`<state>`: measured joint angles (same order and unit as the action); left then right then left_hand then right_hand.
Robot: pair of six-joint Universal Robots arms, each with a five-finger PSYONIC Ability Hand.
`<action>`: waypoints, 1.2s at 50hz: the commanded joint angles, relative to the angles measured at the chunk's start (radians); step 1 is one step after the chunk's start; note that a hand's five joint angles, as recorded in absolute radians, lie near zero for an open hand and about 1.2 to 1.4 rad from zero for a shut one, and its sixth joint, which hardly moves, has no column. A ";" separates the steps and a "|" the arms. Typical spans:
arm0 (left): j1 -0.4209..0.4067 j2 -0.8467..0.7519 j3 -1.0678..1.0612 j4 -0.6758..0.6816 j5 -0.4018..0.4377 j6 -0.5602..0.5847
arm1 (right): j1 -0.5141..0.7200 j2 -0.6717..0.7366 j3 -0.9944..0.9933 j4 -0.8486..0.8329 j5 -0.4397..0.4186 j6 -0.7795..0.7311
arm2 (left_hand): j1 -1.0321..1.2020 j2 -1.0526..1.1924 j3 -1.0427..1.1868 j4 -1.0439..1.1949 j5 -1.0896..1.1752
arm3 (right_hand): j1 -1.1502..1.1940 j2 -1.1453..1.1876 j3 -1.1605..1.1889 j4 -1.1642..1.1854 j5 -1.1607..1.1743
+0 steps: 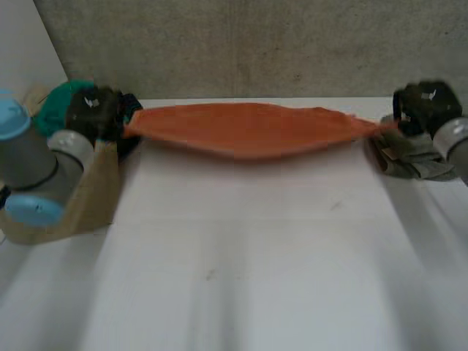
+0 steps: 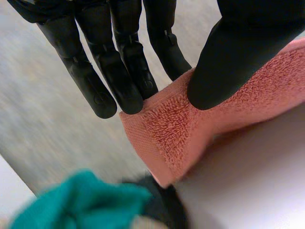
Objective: Fold the laundry.
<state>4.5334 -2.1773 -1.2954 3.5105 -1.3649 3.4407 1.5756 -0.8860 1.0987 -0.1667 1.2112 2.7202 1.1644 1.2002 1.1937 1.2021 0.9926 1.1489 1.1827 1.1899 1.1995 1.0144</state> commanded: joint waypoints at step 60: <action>-0.146 -0.351 0.682 -0.732 -0.247 0.379 | 0.056 0.378 -0.345 -0.031 0.175 -0.286 | -0.399 -0.434 -0.428 -0.436 -0.401 | -0.720 -0.754 -0.761 -0.770 -0.760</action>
<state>4.4046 -2.4824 -0.6379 2.7709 -1.6174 3.8252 1.6196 -0.6019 0.8141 -0.1491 1.3568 2.4531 1.1644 1.2003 1.1945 1.2022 0.9926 1.1270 1.1476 1.1528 1.1608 0.9819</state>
